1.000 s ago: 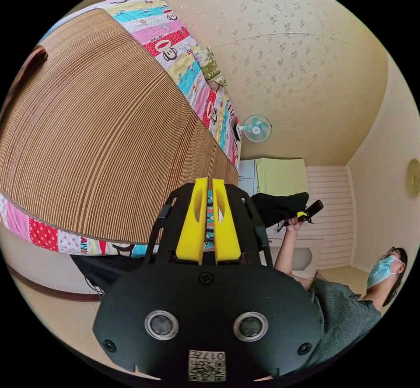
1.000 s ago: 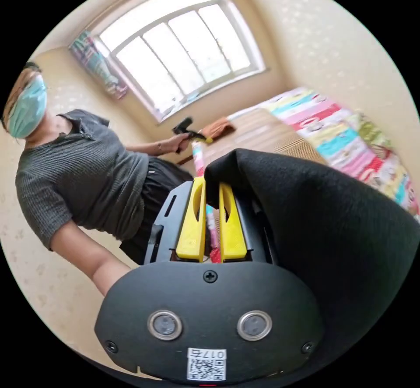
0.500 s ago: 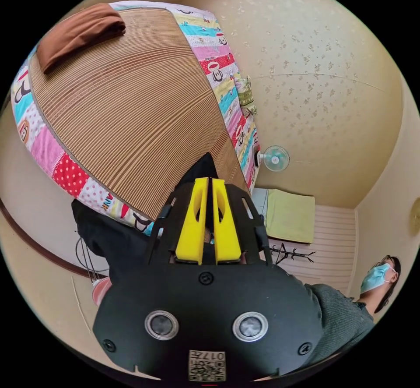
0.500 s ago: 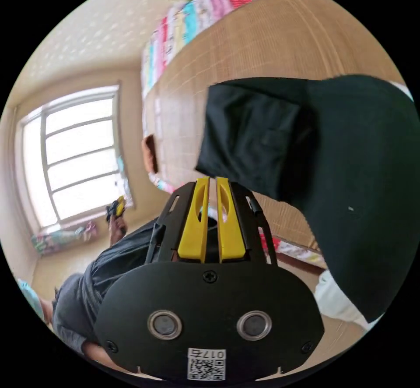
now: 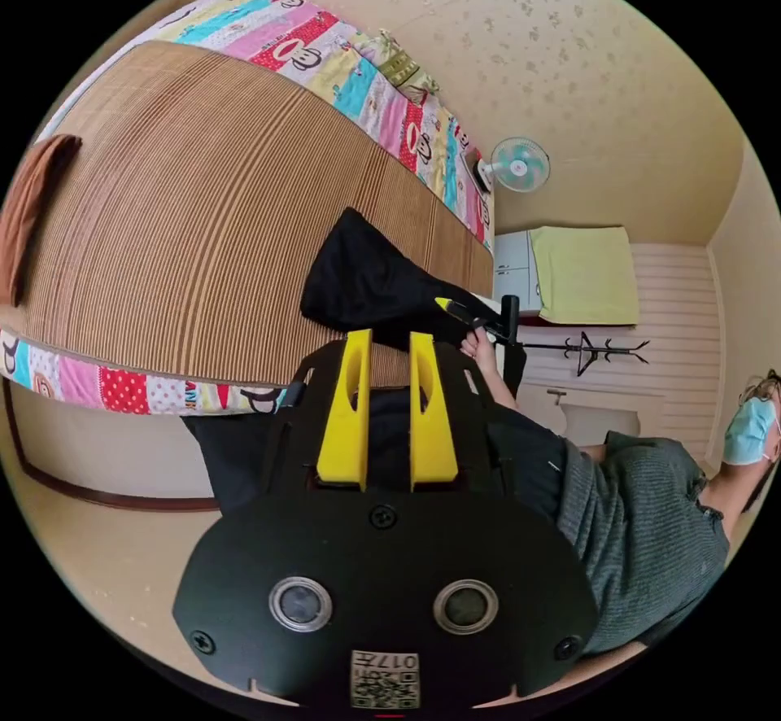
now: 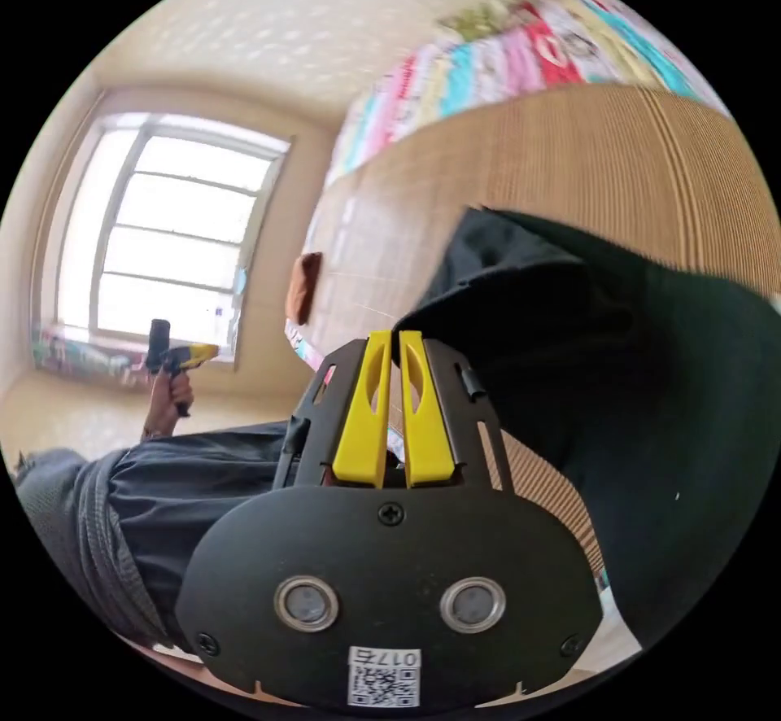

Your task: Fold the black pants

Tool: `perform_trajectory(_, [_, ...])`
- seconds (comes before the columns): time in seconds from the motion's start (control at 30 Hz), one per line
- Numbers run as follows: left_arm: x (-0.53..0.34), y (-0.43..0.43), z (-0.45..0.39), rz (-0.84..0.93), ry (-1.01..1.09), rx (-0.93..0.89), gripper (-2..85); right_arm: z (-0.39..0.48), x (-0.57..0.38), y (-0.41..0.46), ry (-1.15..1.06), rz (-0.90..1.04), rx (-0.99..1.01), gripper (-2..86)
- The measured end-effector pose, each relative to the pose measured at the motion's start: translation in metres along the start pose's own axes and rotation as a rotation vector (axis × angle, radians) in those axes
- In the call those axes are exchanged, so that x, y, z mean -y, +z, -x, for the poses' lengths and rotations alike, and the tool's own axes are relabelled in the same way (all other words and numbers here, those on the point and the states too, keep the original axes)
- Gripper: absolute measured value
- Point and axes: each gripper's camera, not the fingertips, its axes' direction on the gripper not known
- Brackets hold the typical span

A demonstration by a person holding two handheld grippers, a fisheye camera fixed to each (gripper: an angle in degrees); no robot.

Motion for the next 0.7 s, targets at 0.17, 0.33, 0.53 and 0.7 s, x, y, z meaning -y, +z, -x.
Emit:
perform_trajectory(0.17, [0.056, 0.081, -0.069, 0.132, 0.168, -0.039, 16.7, 0.101, 0.021, -0.002, -0.352, 0.1, 0.08, 1.8])
perform_trajectory(0.33, [0.096, 0.142, -0.099, 0.247, 0.25, 0.152, 20.3, 0.177, 0.002, 0.009, -0.66, 0.225, -0.081, 1.5])
perform_trajectory(0.53, [0.061, 0.243, -0.072, 0.556, 0.356, 0.301, 8.3, 0.199, -0.031, 0.013, -0.827, 0.337, -0.332, 1.3])
perform_trajectory(0.7, [0.017, 0.211, -0.047, 0.407, 0.436, 0.045, 7.4, 0.159, -0.033, -0.085, -0.714, 0.204, 0.136, 1.4])
